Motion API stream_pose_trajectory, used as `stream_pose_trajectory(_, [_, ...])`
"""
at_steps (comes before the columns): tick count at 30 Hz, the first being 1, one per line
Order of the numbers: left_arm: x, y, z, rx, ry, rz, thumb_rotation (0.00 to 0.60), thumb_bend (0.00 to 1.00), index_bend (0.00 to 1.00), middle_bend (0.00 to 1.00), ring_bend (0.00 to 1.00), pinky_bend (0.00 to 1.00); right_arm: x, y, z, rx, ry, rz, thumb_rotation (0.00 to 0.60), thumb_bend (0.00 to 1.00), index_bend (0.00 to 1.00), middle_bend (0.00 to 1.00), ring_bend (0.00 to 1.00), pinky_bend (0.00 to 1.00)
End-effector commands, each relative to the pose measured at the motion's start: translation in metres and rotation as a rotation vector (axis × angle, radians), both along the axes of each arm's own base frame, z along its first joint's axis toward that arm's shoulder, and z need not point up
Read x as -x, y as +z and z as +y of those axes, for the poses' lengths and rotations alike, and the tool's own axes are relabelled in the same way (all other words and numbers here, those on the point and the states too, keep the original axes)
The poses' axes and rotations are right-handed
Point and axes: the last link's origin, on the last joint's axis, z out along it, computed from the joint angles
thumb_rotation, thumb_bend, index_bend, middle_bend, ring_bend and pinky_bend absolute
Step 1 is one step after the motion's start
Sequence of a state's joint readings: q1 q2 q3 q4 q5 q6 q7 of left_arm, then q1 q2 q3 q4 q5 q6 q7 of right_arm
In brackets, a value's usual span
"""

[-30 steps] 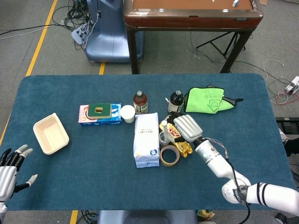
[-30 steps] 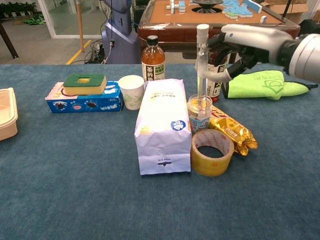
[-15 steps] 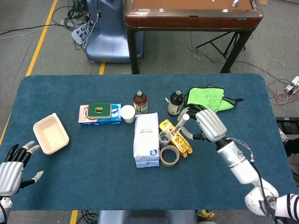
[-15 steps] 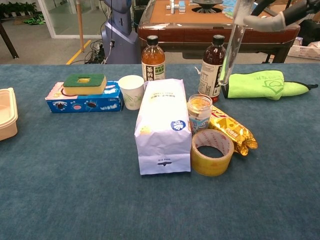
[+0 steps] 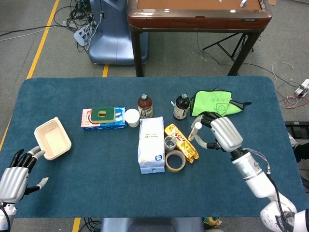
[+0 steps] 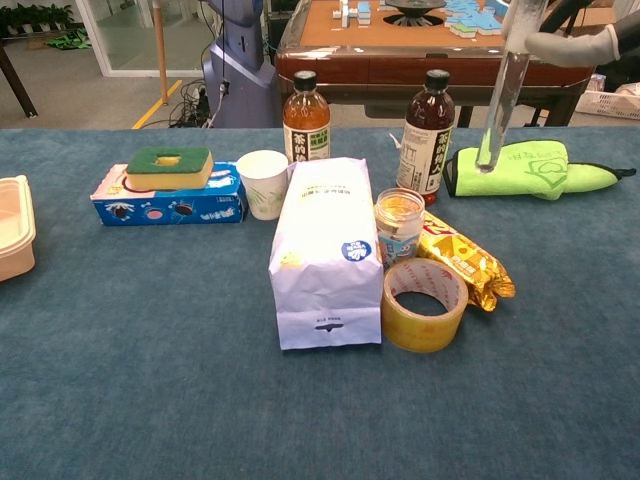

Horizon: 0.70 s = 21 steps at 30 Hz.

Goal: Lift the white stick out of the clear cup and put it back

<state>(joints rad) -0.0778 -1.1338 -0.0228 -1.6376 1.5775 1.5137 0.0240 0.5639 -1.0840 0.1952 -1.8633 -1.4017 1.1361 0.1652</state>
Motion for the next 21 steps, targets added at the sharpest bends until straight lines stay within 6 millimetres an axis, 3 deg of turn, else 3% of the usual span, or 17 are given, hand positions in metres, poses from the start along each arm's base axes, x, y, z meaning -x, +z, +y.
stream_pose_trajectory(1, [0.001,0.000,-0.001,-0.001,0.003,0.001,0.600,0.23,0.17,0.10,0.16,0.03,0.002,-0.003,0.006,-0.138,-0.053,-0.163,0.600,0.59,0.57,0.42,0.25,0.24])
stream_pose_trajectory(5, [0.001,0.001,-0.001,0.001,0.005,0.002,0.600,0.23,0.17,0.10,0.16,0.03,0.016,0.000,0.005,-0.121,-0.060,-0.110,0.600,0.59,0.57,0.42,0.25,0.24])
stream_pose_trajectory(15, [0.003,-0.003,-0.002,0.011,0.014,0.002,0.600,0.23,0.17,0.10,0.16,0.03,0.044,0.002,-0.003,0.206,-0.002,0.316,0.600,0.59,0.58,0.43,0.25,0.24])
stream_pose_trajectory(21, [0.003,-0.002,-0.001,0.014,0.014,0.005,0.600,0.23,0.17,0.10,0.16,0.03,0.035,-0.009,0.005,0.011,-0.102,0.034,0.600,0.59,0.58,0.43,0.25,0.24])
